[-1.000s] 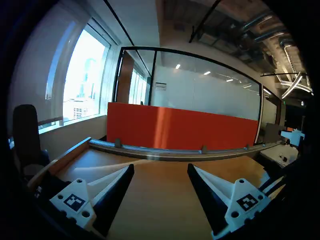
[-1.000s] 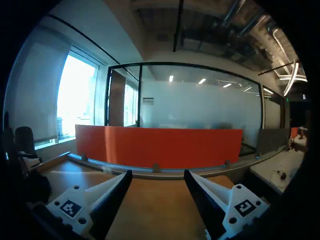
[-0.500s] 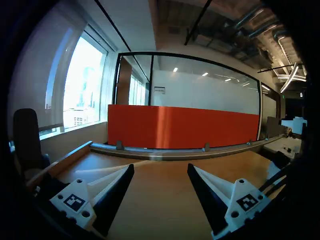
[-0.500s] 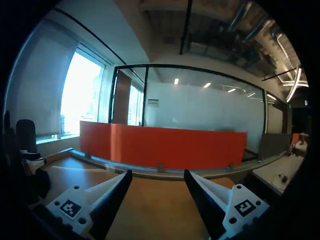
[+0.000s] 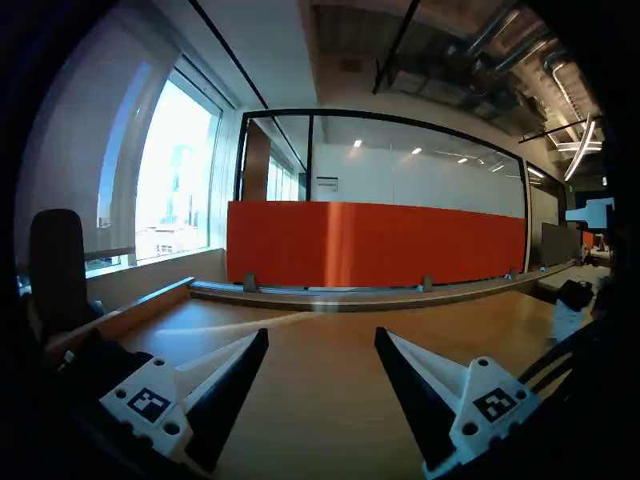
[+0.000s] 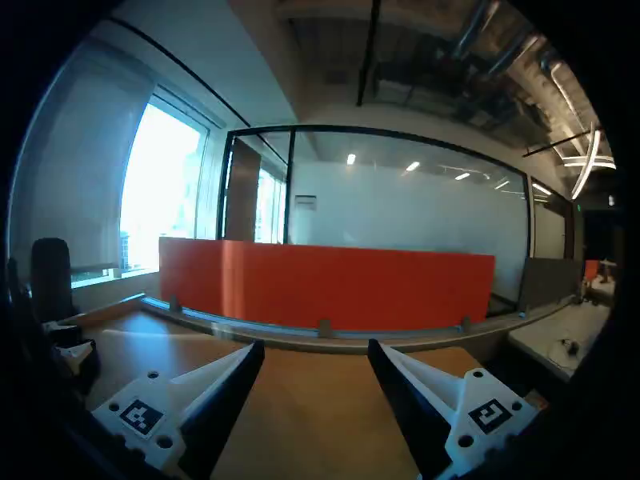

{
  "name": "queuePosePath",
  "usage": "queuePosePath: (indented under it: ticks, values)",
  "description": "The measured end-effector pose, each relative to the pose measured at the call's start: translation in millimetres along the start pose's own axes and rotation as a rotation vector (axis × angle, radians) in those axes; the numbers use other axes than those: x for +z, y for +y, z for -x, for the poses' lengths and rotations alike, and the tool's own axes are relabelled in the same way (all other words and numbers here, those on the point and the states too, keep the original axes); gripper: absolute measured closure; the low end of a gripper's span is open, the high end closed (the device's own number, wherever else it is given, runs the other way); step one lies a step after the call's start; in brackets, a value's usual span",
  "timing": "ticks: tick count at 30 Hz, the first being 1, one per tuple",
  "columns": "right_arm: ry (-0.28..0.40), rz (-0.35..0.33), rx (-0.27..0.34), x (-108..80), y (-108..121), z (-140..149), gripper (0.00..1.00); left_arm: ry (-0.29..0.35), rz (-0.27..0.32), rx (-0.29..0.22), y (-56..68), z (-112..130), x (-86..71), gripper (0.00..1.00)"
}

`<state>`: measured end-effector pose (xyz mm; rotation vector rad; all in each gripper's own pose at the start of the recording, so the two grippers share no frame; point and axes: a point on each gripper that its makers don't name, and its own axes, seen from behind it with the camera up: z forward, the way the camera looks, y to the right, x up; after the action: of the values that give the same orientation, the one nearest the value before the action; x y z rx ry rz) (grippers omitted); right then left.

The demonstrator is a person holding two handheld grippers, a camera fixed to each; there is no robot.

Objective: Fold towel

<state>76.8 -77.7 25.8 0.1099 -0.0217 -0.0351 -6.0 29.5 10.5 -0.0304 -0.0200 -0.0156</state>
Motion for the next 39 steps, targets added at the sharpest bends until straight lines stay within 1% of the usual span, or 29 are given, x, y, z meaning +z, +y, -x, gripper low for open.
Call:
queuePosePath:
  ticks: [6,15,21,27,30,36,39]
  values:
    - [0.007,-0.008,-0.006,2.9,-9.6,7.0,0.0,0.018,-0.021,0.008,-13.4,20.1,-3.1,0.01]
    - [0.011,-0.021,-0.047,5.2,-21.9,16.1,0.0,0.04,-0.04,0.0,-25.2,43.5,-7.8,0.01]
    - [0.013,-0.027,-0.074,4.1,-25.9,20.9,0.0,0.056,-0.048,0.001,-28.1,48.4,-8.9,0.01]
    - [0.012,-0.024,-0.082,2.9,-24.7,22.9,0.0,0.059,-0.052,-0.002,-30.5,54.7,-9.4,0.01]
    - [0.014,-0.022,-0.085,1.7,-23.6,23.3,0.0,0.057,-0.05,-0.004,-28.7,57.7,-8.5,0.01]
    - [0.013,-0.019,-0.092,0.5,-21.3,21.2,0.0,0.062,-0.045,0.024,-25.9,59.5,-7.1,0.01]
    - [0.014,-0.016,-0.093,-0.2,-19.5,21.9,0.0,0.061,-0.043,0.029,-25.6,61.9,-6.1,0.01]
